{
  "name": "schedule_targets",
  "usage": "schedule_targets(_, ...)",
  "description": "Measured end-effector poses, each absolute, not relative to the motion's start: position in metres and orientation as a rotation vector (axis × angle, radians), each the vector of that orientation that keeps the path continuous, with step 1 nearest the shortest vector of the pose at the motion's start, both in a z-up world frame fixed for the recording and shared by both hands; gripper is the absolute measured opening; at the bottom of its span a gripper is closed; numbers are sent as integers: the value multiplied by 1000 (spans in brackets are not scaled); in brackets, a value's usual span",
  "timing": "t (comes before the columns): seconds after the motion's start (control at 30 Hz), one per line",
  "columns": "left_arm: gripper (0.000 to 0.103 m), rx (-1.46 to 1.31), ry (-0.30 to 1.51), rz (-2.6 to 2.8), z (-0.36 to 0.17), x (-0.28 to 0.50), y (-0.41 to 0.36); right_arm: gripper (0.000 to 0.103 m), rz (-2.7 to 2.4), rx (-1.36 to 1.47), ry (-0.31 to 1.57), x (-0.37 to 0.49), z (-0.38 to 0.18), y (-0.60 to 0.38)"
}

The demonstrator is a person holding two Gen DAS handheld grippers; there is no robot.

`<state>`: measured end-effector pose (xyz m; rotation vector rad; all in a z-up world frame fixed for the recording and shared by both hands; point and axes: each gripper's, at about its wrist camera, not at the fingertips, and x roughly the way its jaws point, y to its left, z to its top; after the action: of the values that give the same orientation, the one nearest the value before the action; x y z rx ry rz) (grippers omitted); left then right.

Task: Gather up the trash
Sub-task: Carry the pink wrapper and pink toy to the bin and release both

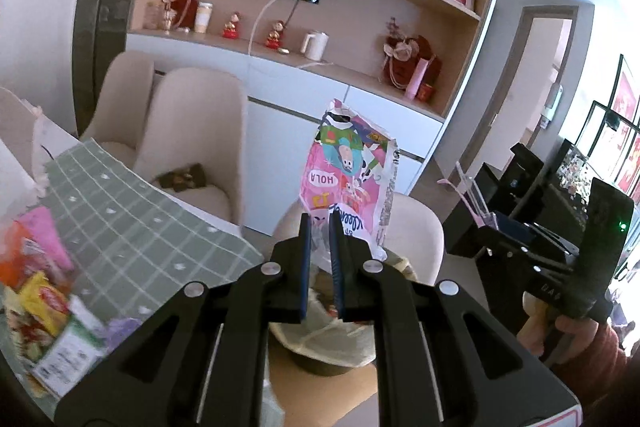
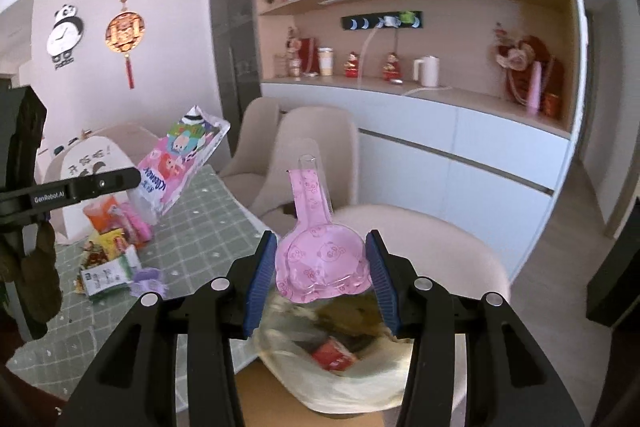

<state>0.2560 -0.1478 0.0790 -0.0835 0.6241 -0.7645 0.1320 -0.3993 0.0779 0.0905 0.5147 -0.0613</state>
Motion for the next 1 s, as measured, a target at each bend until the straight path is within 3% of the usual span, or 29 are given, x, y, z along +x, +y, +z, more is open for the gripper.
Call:
schedule_targets(0.83,9,-19,980,-753,-73,292,-297,44,-123,258,599,140,0,-518)
schedule_targets(1.0,28,-46,1031,-734,-85,296,-300,44,-100,267,628,154,-11,-519)
